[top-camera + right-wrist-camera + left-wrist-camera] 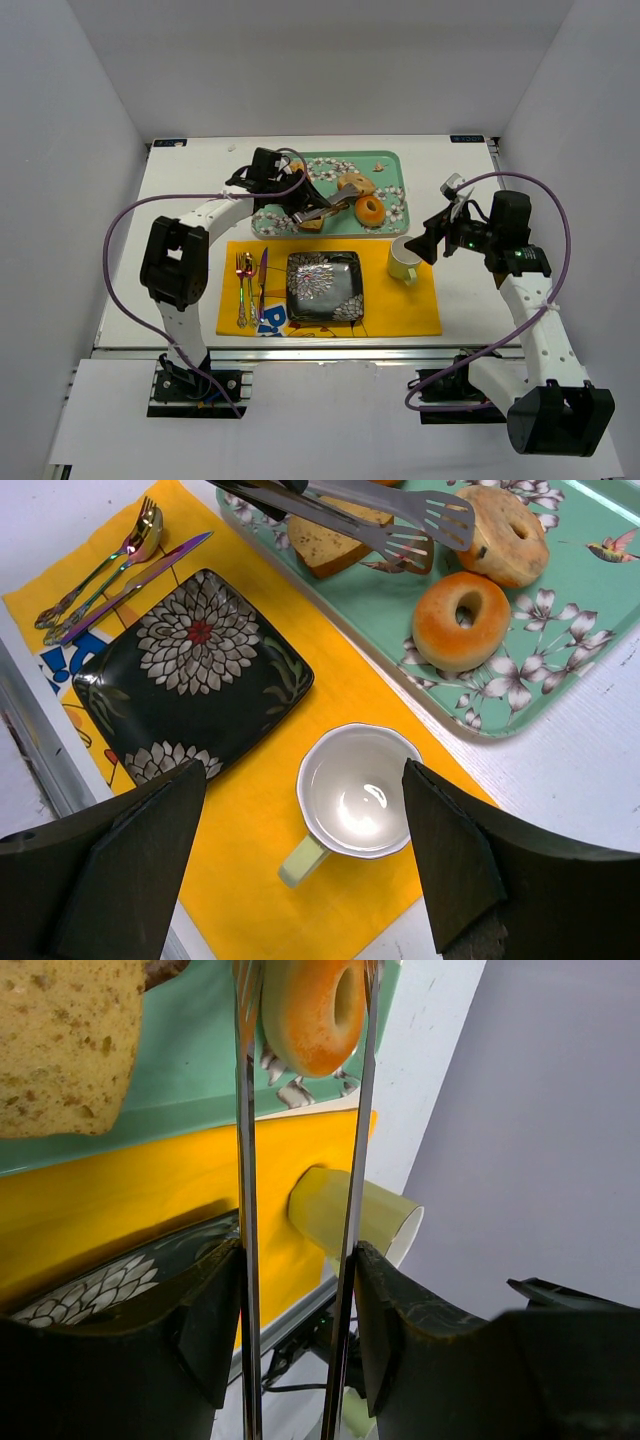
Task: Place the bread
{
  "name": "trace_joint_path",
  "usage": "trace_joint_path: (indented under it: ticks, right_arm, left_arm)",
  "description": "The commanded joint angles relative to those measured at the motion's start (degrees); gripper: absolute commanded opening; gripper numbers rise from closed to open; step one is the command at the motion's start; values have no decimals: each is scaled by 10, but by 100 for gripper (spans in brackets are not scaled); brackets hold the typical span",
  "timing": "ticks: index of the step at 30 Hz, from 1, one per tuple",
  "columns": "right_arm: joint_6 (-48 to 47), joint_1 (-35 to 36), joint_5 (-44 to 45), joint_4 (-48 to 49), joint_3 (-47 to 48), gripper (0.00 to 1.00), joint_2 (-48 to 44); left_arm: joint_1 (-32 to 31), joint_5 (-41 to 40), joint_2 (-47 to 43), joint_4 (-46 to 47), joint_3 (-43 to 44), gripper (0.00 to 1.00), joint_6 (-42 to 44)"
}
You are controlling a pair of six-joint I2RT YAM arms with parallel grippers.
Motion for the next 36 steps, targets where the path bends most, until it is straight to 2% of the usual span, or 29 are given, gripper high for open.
trace_joint_path:
  ticks: [1,9,11,15,22,27,31,36]
  right_arm:
    - [1,-2,-12,23,-7,84,-13]
    - [1,-19,-16,23,-11,84,-16]
    - [1,-19,-17,24,-10,84,-16]
    - [0,-20,-17,23,-11,84,-18]
    - [1,-20,-22,22,-13,85,-23]
    - [0,-20,-23,19,-12,85,-26]
    - [-2,-20,-24,18,-12,85,-26]
    - [-3,-20,-29,17,-12,85,-22]
  left_arm:
    - [-2,16,3,34,15,56,-18]
    - [0,15,7,62,-1,50,-41]
    - [0,15,10,77,-9,45,-50]
    - [1,17,8,95,-17,20,-62]
    - [2,20,-24,121,-20,2,-58]
    - [3,37,-82,146,-30,0,-52]
    - [3,53,-169,75,-57,0,0]
    - [3,80,-302,2,-164,0,44]
